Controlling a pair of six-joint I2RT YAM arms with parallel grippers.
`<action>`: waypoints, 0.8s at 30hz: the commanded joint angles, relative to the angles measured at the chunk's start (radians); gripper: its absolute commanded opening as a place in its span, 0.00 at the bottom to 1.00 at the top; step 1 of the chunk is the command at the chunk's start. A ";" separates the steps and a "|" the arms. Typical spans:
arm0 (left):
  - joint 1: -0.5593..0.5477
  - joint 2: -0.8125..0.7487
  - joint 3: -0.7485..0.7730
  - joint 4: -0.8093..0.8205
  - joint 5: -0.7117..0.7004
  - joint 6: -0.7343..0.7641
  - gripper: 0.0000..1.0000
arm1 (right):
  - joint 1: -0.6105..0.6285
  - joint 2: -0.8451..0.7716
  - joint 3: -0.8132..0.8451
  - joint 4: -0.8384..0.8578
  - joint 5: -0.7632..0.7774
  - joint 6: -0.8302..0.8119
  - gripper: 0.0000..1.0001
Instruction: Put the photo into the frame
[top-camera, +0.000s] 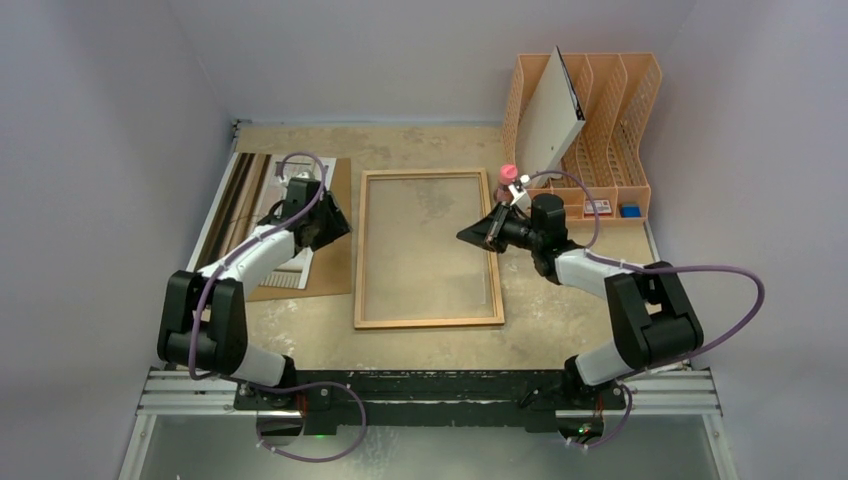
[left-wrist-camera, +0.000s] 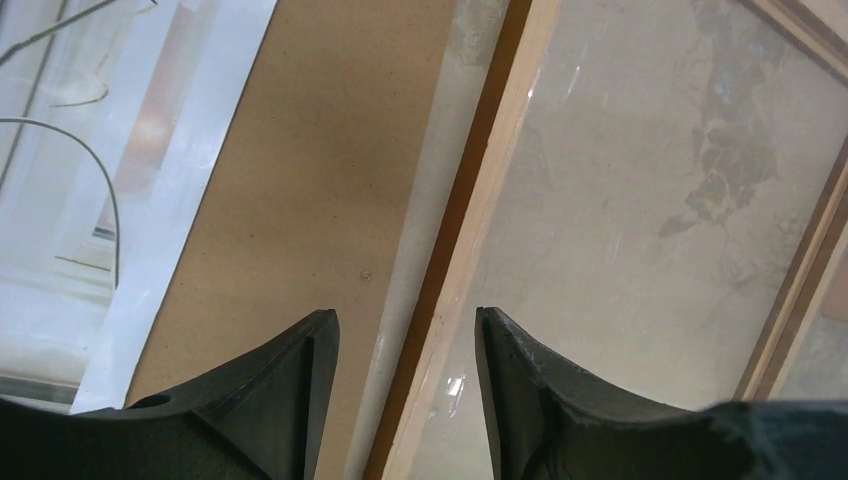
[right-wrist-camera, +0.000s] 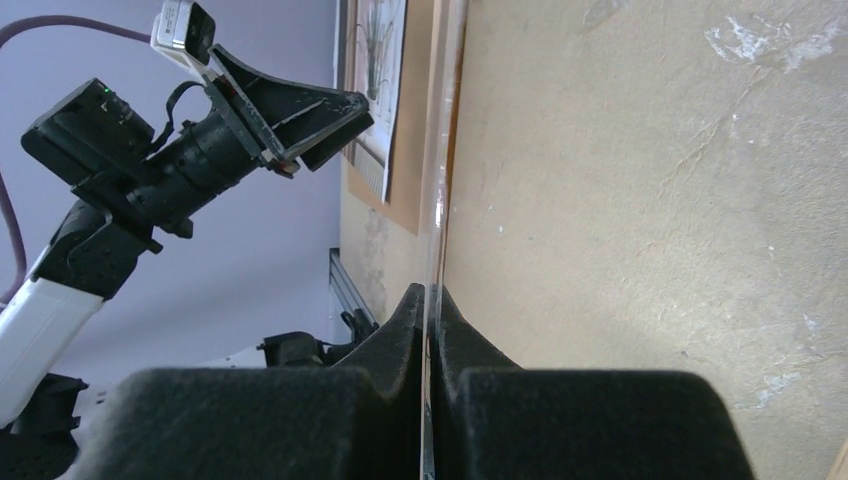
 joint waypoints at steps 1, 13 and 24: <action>0.002 0.022 -0.010 0.058 0.051 0.012 0.55 | -0.001 0.011 0.014 0.029 0.010 -0.077 0.00; 0.002 0.067 -0.011 0.068 0.079 0.032 0.55 | -0.024 0.099 0.089 -0.106 0.004 -0.212 0.00; 0.000 0.101 -0.024 0.085 0.136 0.046 0.61 | -0.038 0.122 0.094 -0.132 0.048 -0.243 0.00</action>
